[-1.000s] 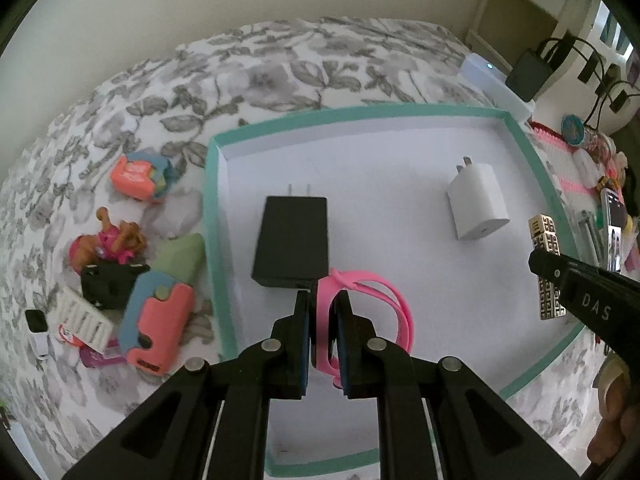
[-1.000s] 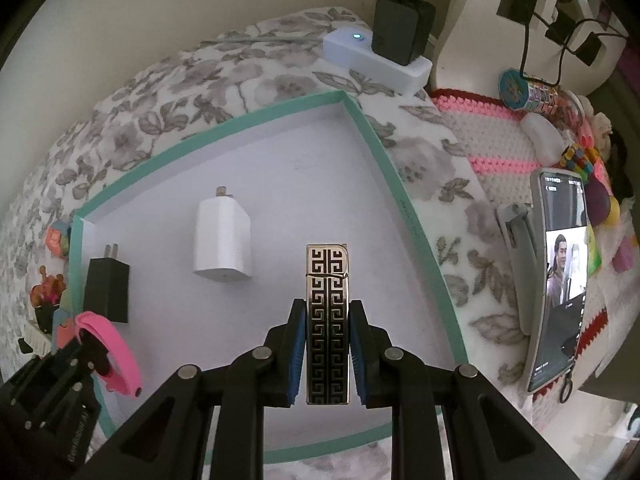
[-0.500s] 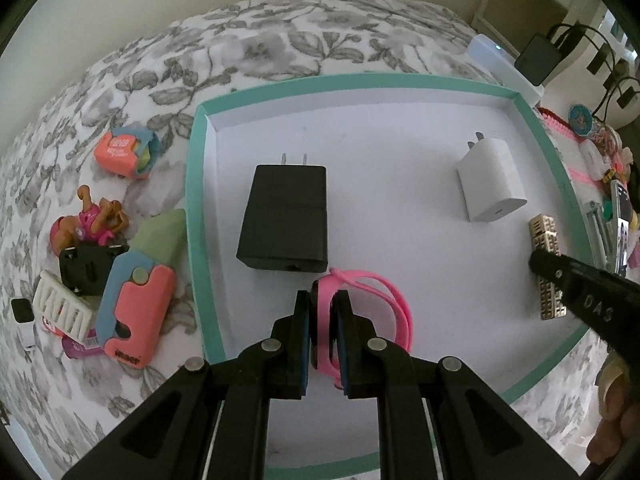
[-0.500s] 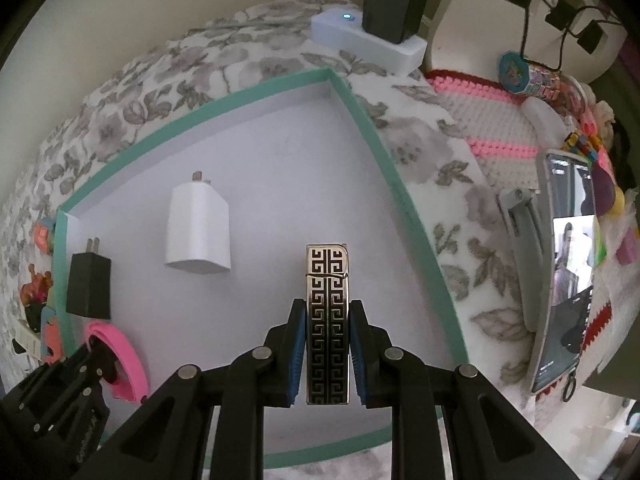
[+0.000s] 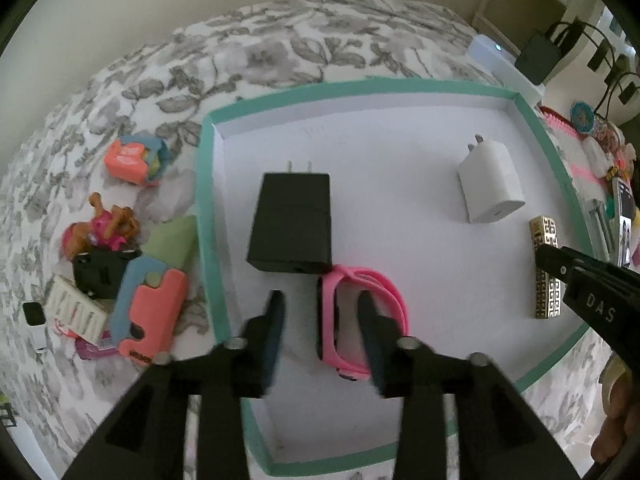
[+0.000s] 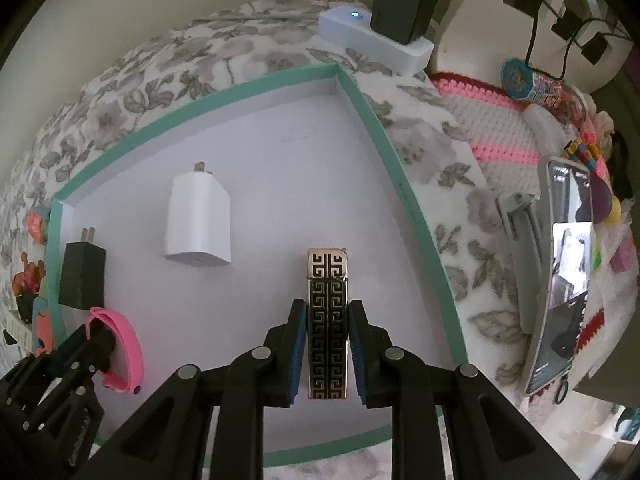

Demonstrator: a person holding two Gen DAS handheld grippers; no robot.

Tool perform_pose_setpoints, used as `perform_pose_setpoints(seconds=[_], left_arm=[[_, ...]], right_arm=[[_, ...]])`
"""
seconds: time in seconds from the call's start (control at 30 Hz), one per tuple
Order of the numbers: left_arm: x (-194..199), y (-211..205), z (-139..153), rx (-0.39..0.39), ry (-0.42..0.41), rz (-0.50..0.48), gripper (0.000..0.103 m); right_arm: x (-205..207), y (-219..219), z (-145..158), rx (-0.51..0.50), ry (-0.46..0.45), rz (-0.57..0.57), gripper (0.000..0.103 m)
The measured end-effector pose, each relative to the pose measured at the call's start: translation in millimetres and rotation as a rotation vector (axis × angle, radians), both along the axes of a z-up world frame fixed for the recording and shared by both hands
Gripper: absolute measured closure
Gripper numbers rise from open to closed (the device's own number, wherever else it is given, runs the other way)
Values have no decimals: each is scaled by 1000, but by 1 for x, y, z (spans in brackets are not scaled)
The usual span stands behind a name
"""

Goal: Organize rigid objects
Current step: 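Open both grippers to drop the pink band and metal bar in the tray, then move both grippers back toward the remaining objects on the bed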

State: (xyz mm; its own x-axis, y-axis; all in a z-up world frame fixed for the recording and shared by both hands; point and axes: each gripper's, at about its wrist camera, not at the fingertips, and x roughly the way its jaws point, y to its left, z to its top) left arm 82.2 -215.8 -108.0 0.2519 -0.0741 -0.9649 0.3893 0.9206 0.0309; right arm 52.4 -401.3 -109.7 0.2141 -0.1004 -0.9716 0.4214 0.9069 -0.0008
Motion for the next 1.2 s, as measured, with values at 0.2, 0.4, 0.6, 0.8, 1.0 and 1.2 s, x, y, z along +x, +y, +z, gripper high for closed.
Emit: perform_pose_setpoints(seconds=[0.2, 0.4, 0.6, 0.8, 1.0, 1.2], left_arm=[[2, 5, 18, -9, -44, 5, 60], [10, 18, 37, -21, -107, 69, 48], [16, 36, 44, -10, -155, 149, 34], [21, 53, 44, -18, -172, 228, 24], [26, 67, 44, -40, -183, 279, 10], [30, 81, 51, -45, -218, 321, 4]], right_arm=[[-1, 5, 20, -22, -43, 12, 62], [-3, 5, 44, -37, -108, 14, 41], [-1, 9, 52, -60, -146, 37, 29], [2, 14, 53, -69, -155, 62, 18], [3, 18, 51, -75, -161, 83, 1], [6, 26, 49, -45, -183, 111, 0]])
